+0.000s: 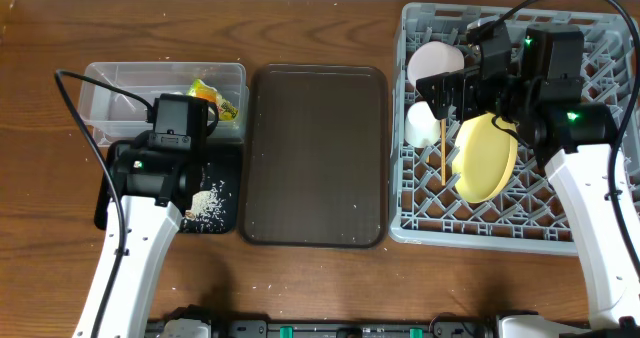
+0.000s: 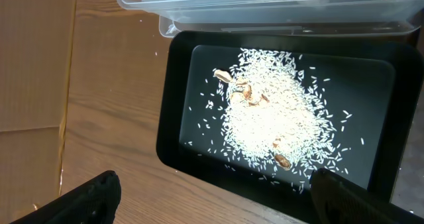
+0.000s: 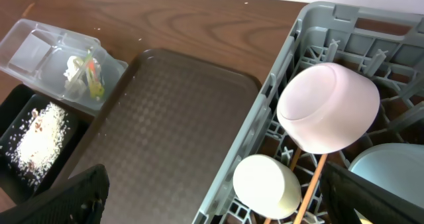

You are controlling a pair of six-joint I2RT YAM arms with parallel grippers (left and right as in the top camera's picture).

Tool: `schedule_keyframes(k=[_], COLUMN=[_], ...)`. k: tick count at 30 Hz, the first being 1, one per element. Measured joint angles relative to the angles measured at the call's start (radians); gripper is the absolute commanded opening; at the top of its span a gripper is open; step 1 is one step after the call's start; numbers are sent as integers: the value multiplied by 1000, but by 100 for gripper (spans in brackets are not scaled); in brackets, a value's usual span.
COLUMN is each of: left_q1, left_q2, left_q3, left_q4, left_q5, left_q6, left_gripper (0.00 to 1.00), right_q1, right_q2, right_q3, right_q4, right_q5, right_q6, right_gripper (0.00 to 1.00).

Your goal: Sort waste into correct bins and load items into the dishwasher rack

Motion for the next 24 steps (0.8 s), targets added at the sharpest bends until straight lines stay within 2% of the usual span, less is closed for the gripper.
schedule_keyframes(k=[8, 13, 20, 24], left_q1=[0, 0, 0, 0], left_q2=[0, 0, 0, 0], left_q3=[0, 0, 0, 0], left_q4=[0, 0, 0, 0], left_q5=[0, 0, 0, 0], left_q6=[0, 0, 0, 0], left_gripper=[94, 94, 94, 94], right_q1=[0, 0, 45, 67], right_q2=[-8, -99, -383, -616], right_q3=[0, 0, -14, -129], right_q4=[-12, -11, 86, 218], right_q5=[4, 32, 76, 88], right_q6=[0, -1, -56, -151], right_gripper=[99, 99, 99, 99])
